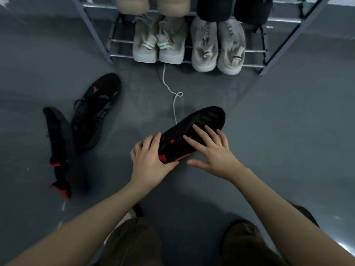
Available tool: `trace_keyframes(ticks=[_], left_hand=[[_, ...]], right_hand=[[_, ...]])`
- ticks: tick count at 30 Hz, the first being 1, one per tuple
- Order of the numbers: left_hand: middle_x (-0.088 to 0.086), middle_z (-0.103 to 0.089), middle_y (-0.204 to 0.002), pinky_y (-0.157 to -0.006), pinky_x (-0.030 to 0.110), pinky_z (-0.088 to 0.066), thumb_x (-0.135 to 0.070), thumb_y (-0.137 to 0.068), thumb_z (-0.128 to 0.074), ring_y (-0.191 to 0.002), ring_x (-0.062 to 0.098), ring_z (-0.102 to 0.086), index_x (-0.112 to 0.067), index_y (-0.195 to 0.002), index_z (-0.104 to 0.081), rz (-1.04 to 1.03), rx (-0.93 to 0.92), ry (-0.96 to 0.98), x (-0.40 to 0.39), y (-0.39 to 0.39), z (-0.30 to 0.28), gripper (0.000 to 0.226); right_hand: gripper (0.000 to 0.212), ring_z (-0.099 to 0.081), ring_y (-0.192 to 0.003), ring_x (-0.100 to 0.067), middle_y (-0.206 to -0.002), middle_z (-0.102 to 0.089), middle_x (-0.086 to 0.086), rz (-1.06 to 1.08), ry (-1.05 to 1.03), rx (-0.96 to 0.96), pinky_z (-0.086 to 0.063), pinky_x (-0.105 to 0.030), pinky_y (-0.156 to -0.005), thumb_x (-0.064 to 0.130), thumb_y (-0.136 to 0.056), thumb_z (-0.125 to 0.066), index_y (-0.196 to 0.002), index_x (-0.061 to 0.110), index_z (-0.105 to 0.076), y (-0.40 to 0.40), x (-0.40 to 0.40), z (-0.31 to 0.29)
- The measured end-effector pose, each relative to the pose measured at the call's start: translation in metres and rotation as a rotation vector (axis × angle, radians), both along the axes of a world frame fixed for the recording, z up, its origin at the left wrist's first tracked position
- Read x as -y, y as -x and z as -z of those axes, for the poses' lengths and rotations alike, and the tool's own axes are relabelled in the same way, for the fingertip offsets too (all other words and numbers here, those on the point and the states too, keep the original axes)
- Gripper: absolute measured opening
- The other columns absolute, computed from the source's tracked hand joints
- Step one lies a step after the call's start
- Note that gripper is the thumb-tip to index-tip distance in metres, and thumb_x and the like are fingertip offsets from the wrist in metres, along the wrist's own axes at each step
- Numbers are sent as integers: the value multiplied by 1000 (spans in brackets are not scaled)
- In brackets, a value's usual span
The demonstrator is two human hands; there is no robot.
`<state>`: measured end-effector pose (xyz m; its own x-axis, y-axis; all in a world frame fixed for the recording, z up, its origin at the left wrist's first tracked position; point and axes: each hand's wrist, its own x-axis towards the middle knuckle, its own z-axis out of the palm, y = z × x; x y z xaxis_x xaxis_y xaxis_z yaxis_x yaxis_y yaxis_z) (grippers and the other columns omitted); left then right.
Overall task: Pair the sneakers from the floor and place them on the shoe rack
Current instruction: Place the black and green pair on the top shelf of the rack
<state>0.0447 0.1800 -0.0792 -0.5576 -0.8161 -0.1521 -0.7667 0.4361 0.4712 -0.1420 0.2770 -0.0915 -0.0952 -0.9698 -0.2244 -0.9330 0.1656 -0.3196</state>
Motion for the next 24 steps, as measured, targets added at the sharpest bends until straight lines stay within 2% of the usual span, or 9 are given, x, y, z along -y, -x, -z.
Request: trace_keyframes(ticks=[3,6,8,11,14,16,18,22,24], left_hand=[[3,-37,-139,-105,47,-22,-57,-66,-72,-126,29,-32,-19,-141,-30,-169,-10,-47,7,-5,2,94],[6,-34,-139,-105,46,-23,-57,-69,-69,-125,31,-32,-20,-141,-27,-268,-6,-161,7,-7,9,91],[7,-30,-141,-105,45,-22,-55,-73,-66,-126,31,-30,-21,-142,-22,-229,8,-263,5,-13,15,88],[6,-25,-144,-106,41,-19,-47,-83,-58,-129,28,-27,-24,-145,-15,-122,-18,-335,6,-27,23,79],[3,-27,-147,-107,38,-17,-41,-91,-48,-131,23,-25,-23,-146,-19,-116,-84,-286,19,-41,21,65],[3,-30,-147,-107,39,-18,-37,-94,-44,-132,23,-26,-21,-145,-24,-121,-100,-215,32,-50,18,57],[5,-34,-145,-106,42,-20,-35,-94,-43,-131,26,-29,-18,-143,-29,-111,-74,-118,45,-56,15,53],[10,-40,-140,-105,44,-24,-35,-92,-47,-128,31,-34,-13,-140,-36,-74,25,23,69,-64,13,53],[14,-42,-138,-102,46,-27,-37,-91,-46,-126,34,-36,-12,-137,-39,-69,89,68,81,-72,15,53]], right_hand=[[63,11,-144,-29,-159,2,6,110,-5,87,8,-52,-113,70,-86,-10,-145,47,-9,-23,32,3],[58,16,-144,-28,-159,7,5,187,-43,159,9,-50,-114,61,-93,-23,-146,45,-5,-44,60,10],[58,12,-144,-30,-159,5,0,215,-82,211,6,-47,-115,53,-95,-31,-147,41,-8,-53,69,16],[56,6,-145,-31,-159,1,-6,292,-69,160,3,-47,-116,48,-96,-35,-147,38,-14,-64,66,22],[57,-1,-144,-34,-158,2,-11,504,-53,160,-5,-51,-115,51,-95,-35,-147,39,-15,-81,56,15],[62,-11,-142,-36,-158,4,-12,558,-93,201,-16,-51,-112,57,-93,-35,-147,41,-10,-93,55,9],[70,-17,-139,-39,-157,5,-15,576,-131,211,-20,-50,-110,64,-89,-36,-147,42,-5,-105,63,7],[94,-3,-140,-47,-156,16,-16,614,-223,174,-14,-55,-112,78,-74,-43,-146,43,6,-122,83,13],[102,5,-140,-47,-155,20,-14,583,-217,159,-11,-57,-113,78,-70,-52,-145,42,8,-128,88,15]])
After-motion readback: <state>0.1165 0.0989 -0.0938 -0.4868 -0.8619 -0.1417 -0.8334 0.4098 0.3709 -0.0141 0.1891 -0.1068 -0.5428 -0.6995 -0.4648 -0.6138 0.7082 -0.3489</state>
